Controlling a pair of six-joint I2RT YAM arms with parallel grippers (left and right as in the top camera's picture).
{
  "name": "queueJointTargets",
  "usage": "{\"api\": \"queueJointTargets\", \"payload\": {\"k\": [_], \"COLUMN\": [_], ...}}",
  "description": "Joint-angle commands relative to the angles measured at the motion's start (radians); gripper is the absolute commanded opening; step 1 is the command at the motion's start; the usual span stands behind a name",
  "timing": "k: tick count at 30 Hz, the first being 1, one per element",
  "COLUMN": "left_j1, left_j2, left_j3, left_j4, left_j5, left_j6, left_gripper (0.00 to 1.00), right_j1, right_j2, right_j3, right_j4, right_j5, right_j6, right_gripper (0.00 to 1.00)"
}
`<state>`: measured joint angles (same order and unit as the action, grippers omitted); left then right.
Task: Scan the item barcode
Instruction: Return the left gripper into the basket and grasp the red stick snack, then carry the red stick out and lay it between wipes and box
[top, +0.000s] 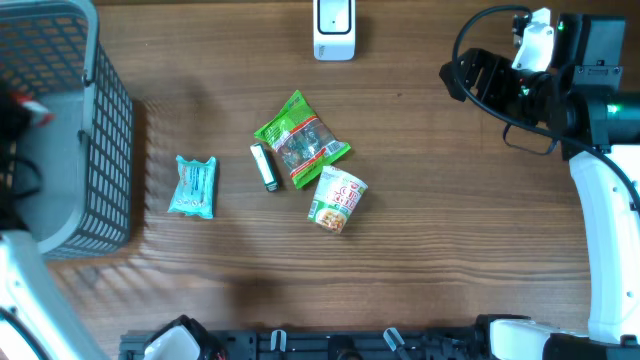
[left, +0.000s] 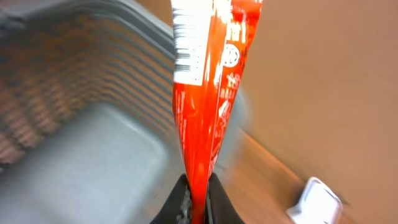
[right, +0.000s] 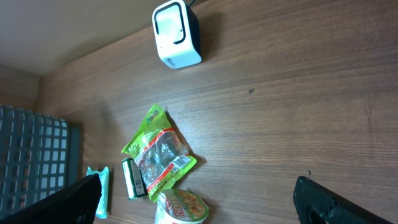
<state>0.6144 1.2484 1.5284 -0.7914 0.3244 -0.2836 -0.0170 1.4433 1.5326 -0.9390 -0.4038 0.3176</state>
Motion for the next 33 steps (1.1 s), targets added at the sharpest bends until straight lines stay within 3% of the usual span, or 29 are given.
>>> {"api": "queueJointTargets", "payload": {"k": [1, 8, 15, 21, 30, 33], "left_j1": [-0.202, -0.558, -0.792, -0.846, -0.847, -0.847], "left_j2": [-0.018, 0.042, 0.175, 0.323, 0.493, 0.518], "left_j3": [-0.004, -0.085, -0.298, -0.413, -0.418, -0.418], "left_j4": [-0.121, -0.277, -0.196, -0.07, -0.071, -0.064], "left_j5": [0.064, -0.183, -0.264, -0.264, -0.353, -0.352], "left_j6": [-0.034, -0.035, -0.051, -0.069, -0.069, -0.069], "left_gripper": [0.04, 0.05, 0.05, 0.05, 0.08, 0.19], "right_j1": [-0.003, -0.003, -0.003, -0.003, -0.003, -0.003], "right_j2": [0.006, 0.006, 0.006, 0.006, 0.006, 0.006], "right_j3": [0.014, 0.014, 0.014, 0.014, 0.014, 0.014], "right_j4": [0.003, 0.003, 0.003, 0.003, 0.003, 0.003], "right_j5": [-0.013, -0.013, -0.013, -0.013, -0.013, -0.013], "right_j6": [0.008, 0.008, 0.008, 0.007, 0.007, 0.008], "right_gripper": [1.0, 1.0, 1.0, 1.0, 1.0, 1.0]}}
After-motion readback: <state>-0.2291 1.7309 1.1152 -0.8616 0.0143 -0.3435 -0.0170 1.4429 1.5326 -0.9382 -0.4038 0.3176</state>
